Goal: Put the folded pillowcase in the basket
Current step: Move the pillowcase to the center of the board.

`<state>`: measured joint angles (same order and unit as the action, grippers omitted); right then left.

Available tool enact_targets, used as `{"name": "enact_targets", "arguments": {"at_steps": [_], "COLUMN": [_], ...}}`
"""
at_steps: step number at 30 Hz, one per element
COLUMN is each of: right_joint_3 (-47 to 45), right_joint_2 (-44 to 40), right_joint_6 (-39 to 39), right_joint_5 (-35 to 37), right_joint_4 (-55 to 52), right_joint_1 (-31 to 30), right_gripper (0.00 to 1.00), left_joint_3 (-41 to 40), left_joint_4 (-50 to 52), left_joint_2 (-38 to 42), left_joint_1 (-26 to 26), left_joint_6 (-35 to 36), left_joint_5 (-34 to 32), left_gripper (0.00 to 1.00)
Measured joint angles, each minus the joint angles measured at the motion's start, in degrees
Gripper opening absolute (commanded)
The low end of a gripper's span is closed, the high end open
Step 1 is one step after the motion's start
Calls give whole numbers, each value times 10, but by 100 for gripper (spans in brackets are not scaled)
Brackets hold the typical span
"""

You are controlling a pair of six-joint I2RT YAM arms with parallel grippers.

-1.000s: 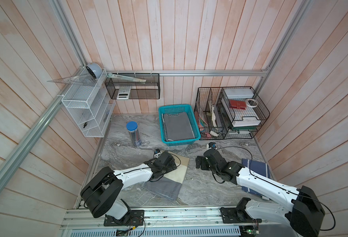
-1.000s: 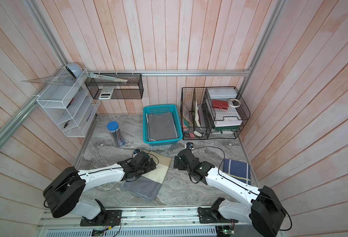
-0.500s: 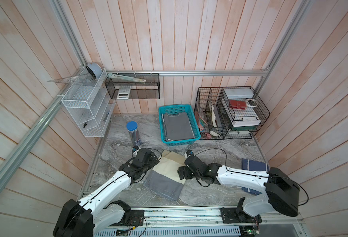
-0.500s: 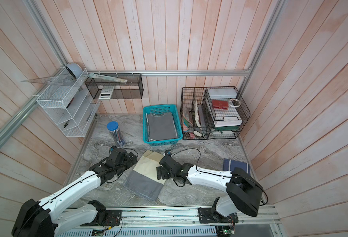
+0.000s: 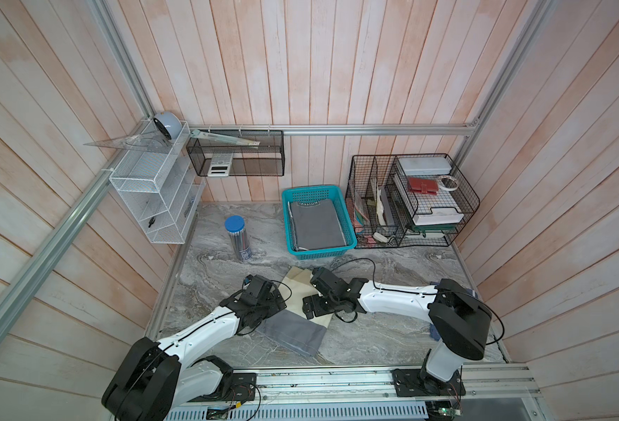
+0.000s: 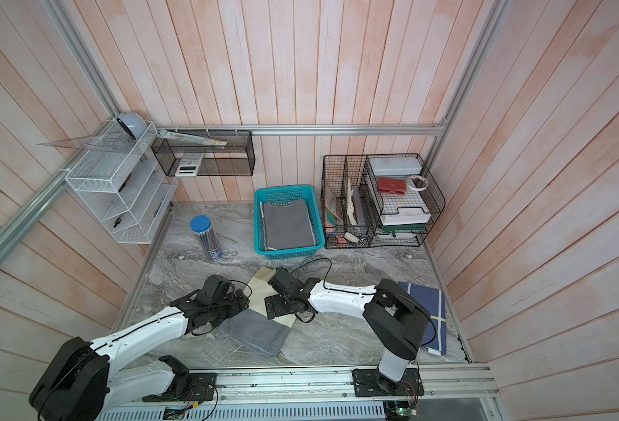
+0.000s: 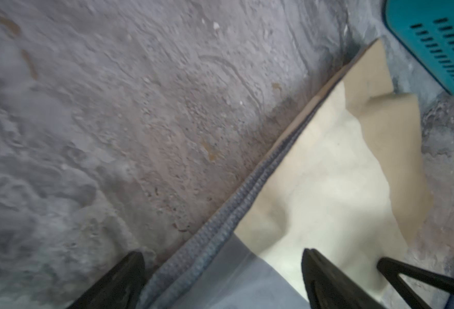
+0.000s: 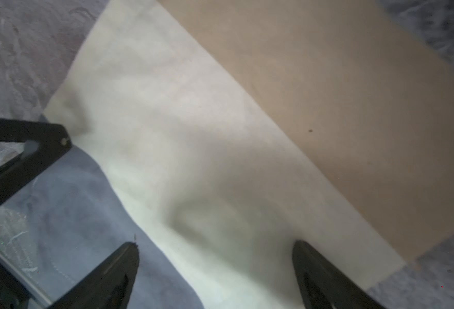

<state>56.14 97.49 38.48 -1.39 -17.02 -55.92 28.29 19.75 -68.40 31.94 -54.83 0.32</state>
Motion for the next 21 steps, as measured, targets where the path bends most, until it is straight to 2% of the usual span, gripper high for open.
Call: {"name": "enact_targets", "arguments": {"at_steps": [5,13,18,21], "right_joint_3": [-40,-69,-74,-90], "right_joint_2": [-27,-64,-116,-157], "right_joint_6": [1,-7,-21,-21], "right_joint_5": [-4,-10,3,11], "right_joint_4": [-1,-6,-22,-23], "right_joint_1": [65,145,149,150], "right_gripper": [97,97,97,97], "left_joint_3": [0,9,22,32], "left_joint_4": [-34,-63,-41,-30], "left_joint_2": [-16,-41,-41,-33], "left_joint_1": [49,158,161,128], "left_joint_6": [-25,-74,-76,-66], "left_joint_5": [-1,-8,-31,-37], "left_gripper": [84,80,80,80]}}
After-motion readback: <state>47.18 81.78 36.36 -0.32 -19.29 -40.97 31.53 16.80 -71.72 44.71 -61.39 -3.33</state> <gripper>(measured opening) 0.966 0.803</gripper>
